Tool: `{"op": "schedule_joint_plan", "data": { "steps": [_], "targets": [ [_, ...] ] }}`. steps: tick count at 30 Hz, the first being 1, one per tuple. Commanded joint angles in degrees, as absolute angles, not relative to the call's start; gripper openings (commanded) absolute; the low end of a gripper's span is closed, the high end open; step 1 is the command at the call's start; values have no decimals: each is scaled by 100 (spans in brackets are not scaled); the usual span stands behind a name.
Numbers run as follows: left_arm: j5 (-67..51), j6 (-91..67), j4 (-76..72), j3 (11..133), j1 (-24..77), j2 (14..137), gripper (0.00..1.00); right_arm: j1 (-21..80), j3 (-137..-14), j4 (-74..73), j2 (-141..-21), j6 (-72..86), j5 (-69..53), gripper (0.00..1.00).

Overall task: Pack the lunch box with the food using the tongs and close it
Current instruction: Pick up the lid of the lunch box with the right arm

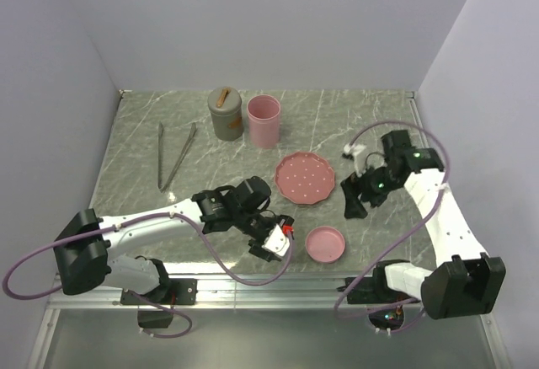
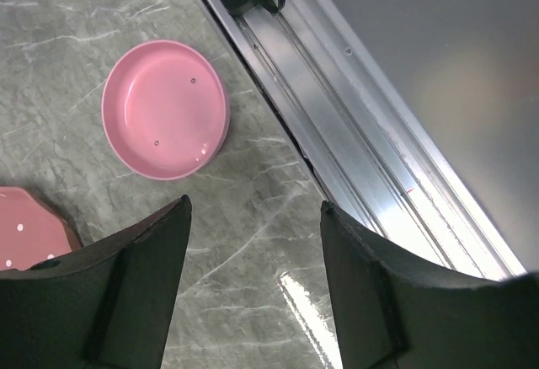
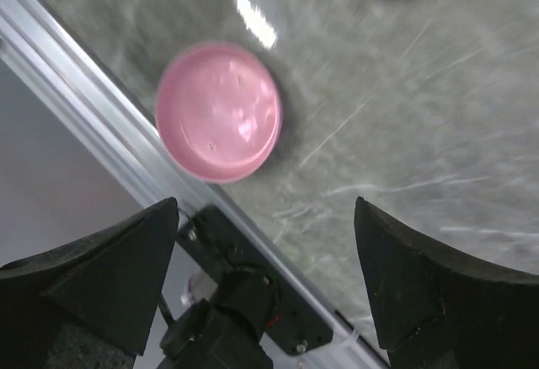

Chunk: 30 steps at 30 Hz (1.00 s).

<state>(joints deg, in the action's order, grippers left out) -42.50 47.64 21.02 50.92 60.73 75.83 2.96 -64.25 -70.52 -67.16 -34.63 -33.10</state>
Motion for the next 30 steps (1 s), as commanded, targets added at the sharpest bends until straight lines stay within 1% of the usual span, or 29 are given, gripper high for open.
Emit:
{"op": "schedule_joint_plan", "data": {
  "steps": [1, 2, 5, 6, 9, 17, 23, 24, 25, 27, 30],
  "targets": [
    [-4447, 4737, 2004, 5282, 6100, 7383, 68, 851, -5872, -6788, -6601, -3570, -2419, 91],
    [-4412, 4737, 2021, 5291, 6108, 7374, 69, 1183, -5767, -6646, -6618, -3455, -2286, 91],
    [-4360, 4693, 2065, 5317, 6100, 7348, 69, 1685, -5441, -6127, -6854, -3051, -1715, 87],
    [-4342, 4676, 2074, 5317, 6100, 7339, 70, 1774, -5380, -6013, -6916, -2989, -1618, 84],
    [-4272, 4536, 1952, 5221, 6100, 7225, 72, 1907, -5370, -5784, -7214, -2865, -1398, 80],
    [-4219, 4254, 1776, 5036, 6100, 6996, 72, 2311, -5353, -5669, -8041, -2786, -1301, 72],
    [-4166, 4298, 1767, 4966, 6100, 6900, 72, 2645, -5344, -5555, -8472, -2716, -1266, 60],
    [-4166, 4298, 1749, 4948, 6100, 6882, 72, 2689, -5318, -5537, -8525, -2725, -1248, 56],
    [-4166, 4280, 1732, 4922, 6100, 6847, 72, 2742, -5291, -5511, -8578, -2725, -1222, 55],
    [-4131, 4184, 1644, 4861, 6100, 6803, 73, 2891, -5238, -5476, -8727, -2733, -1213, 49],
    [-4087, 4087, 1573, 4746, 6100, 6715, 73, 3014, -5230, -5484, -8903, -2725, -1187, 46]
  ]
}}
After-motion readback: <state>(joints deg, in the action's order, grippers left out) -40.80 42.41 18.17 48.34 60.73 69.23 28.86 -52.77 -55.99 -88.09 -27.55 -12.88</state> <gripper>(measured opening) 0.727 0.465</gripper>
